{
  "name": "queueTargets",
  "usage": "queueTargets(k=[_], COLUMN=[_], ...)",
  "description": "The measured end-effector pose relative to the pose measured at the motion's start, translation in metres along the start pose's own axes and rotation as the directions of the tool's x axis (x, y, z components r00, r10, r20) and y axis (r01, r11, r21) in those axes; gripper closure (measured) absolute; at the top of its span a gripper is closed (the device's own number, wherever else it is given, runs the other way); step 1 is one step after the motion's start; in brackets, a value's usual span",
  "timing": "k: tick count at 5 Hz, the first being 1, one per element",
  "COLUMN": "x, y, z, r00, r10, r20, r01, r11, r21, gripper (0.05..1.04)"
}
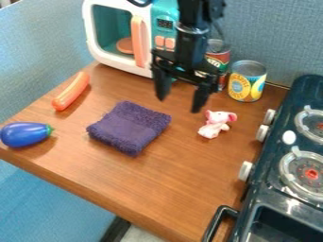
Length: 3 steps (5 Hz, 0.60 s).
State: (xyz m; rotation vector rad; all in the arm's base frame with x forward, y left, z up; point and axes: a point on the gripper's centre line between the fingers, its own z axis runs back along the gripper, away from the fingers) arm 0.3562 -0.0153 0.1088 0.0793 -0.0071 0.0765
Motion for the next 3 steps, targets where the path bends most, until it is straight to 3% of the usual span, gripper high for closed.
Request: queueTargets(k=[1, 3], x=[-0.030, -0.063], y=[0.030, 0.073], z=[0.001, -0.001], r00=[1.000, 0.996], r10=[-0.017, 0.017], r20=[-0.019, -0.085], r01=[0.017, -0.014], r11=[0.999, 0.999], r21=[0.048, 0.036], gripper=[0.083, 0.082])
